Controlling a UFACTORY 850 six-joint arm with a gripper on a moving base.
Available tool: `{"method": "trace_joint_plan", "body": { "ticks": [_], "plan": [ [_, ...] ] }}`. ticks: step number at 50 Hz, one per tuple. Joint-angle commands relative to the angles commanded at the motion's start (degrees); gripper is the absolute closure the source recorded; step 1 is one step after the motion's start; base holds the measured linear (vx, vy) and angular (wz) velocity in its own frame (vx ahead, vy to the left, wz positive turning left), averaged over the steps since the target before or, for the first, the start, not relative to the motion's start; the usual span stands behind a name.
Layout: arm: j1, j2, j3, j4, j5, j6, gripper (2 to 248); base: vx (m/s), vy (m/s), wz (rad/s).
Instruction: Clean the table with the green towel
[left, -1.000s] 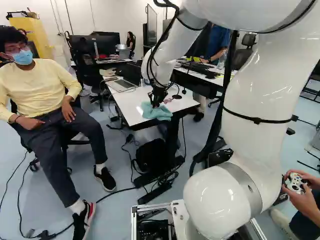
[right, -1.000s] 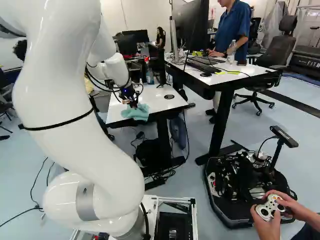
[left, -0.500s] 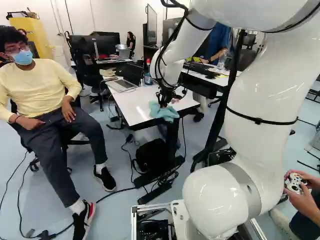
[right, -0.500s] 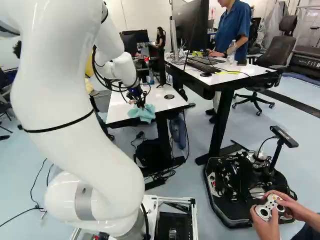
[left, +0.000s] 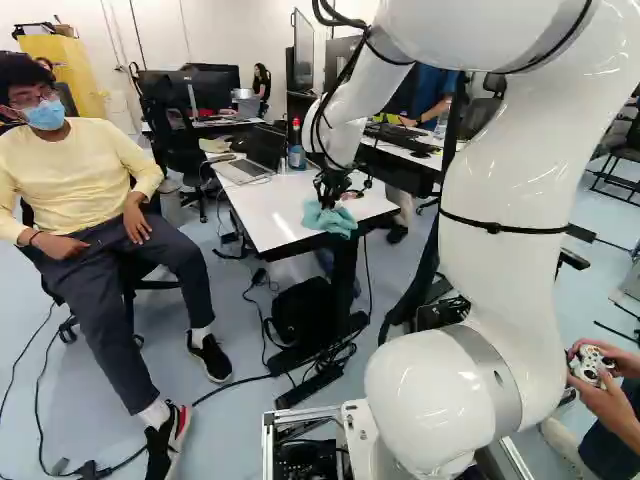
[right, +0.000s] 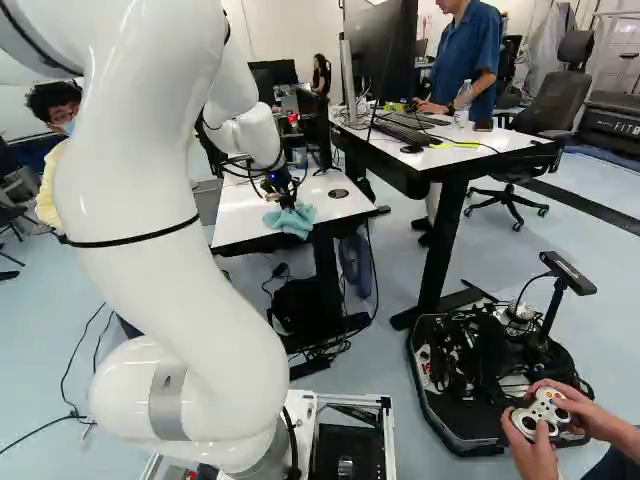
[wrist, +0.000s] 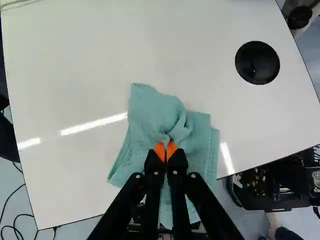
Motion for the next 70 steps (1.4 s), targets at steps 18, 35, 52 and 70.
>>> {"method": "trace_joint_plan", "body": {
  "ticks": [18, 35, 52, 70],
  "plan": [
    [2.97, -2.77, -3.41, 0.0, 0.0, 0.0, 224, 0.0, 0.0, 0.0],
    [5.53, -2.21, -2.71, 0.0, 0.0, 0.0, 224, 0.0, 0.0, 0.0],
    [5.7, -2.11, -2.59, 0.0, 0.0, 0.0, 224, 0.0, 0.0, 0.0],
    [5.71, -0.57, -2.25, 0.0, 0.0, 0.0, 224, 0.0, 0.0, 0.0]
  ]
}}
